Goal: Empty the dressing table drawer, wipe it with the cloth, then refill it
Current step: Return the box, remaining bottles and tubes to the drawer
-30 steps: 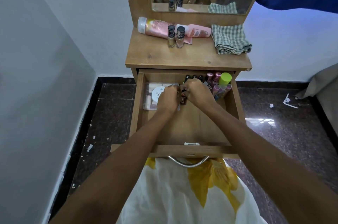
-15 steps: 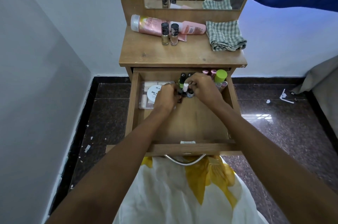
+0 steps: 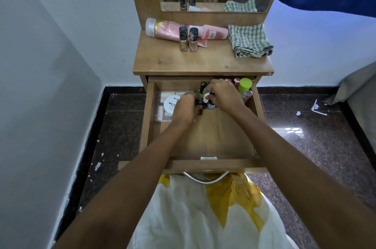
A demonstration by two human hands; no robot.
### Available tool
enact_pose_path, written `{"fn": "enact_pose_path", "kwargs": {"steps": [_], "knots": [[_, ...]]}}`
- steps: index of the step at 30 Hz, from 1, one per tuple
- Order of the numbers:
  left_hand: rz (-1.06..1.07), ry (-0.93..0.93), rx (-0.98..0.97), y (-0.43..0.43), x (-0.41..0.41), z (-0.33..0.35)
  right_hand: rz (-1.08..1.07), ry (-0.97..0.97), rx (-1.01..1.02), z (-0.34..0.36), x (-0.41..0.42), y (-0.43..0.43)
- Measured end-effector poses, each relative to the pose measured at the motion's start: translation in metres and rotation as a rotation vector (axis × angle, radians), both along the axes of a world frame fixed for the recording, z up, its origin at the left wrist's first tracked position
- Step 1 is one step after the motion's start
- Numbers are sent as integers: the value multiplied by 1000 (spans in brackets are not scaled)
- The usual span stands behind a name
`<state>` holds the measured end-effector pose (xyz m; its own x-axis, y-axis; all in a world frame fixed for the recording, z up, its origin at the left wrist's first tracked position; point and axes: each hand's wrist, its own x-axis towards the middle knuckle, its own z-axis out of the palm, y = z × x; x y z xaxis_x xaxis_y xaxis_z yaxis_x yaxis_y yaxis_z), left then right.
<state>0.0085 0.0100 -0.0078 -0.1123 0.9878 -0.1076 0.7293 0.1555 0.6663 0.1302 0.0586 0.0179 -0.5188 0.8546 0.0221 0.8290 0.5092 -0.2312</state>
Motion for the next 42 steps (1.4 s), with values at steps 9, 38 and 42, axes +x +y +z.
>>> {"fn": "enact_pose_path", "kwargs": {"steps": [9,38,42], "knots": [[-14,44,-25,0,1,2,15,-81,-59,3,0,4],[40,164,-34,18,7,2,39,-83,24,-2,0,0],[34,180,-13,20,7,0,35,-68,12,-3,-1,0]]}}
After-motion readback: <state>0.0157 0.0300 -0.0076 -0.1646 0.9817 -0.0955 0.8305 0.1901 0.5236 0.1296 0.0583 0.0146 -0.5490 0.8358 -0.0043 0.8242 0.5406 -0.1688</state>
